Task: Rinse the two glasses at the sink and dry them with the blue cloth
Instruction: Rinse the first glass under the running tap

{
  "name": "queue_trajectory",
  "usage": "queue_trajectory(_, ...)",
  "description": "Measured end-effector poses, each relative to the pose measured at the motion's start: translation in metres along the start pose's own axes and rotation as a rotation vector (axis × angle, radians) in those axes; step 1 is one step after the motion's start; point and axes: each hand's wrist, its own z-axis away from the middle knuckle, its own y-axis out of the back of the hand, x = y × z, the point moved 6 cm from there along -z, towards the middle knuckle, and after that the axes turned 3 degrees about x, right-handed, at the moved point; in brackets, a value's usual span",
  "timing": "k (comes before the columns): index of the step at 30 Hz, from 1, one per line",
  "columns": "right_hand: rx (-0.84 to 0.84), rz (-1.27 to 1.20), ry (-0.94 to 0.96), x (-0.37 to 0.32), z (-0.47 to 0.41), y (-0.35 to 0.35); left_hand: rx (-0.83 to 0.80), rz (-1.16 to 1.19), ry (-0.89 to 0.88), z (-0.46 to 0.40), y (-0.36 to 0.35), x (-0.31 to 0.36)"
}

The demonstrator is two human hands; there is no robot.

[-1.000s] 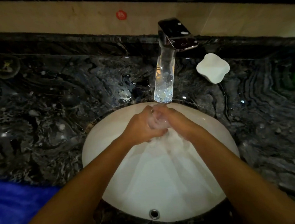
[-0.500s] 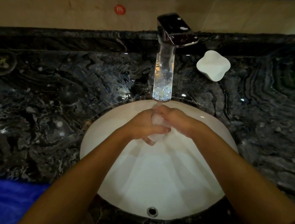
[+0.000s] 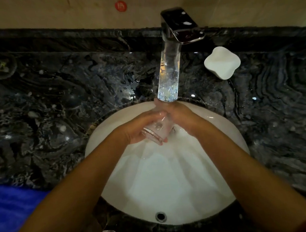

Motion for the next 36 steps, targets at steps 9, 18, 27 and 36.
queue_trajectory(9,0.697,-0.146,0.151,0.026,0.014,-0.013,0.237,0.352,-0.065,-0.019,-0.019,-0.018)
queue_trajectory(18,0.511,0.318,0.371,0.049,0.051,-0.064,0.342,0.448,-0.101,-0.017,-0.008,-0.025)
queue_trajectory(27,0.523,-0.34,-0.044,0.033,0.003,-0.016,0.228,0.558,-0.009,-0.009,-0.018,-0.016)
queue_trajectory(36,0.548,0.146,0.191,0.05,0.042,-0.041,0.518,0.409,-0.19,-0.012,-0.011,-0.024)
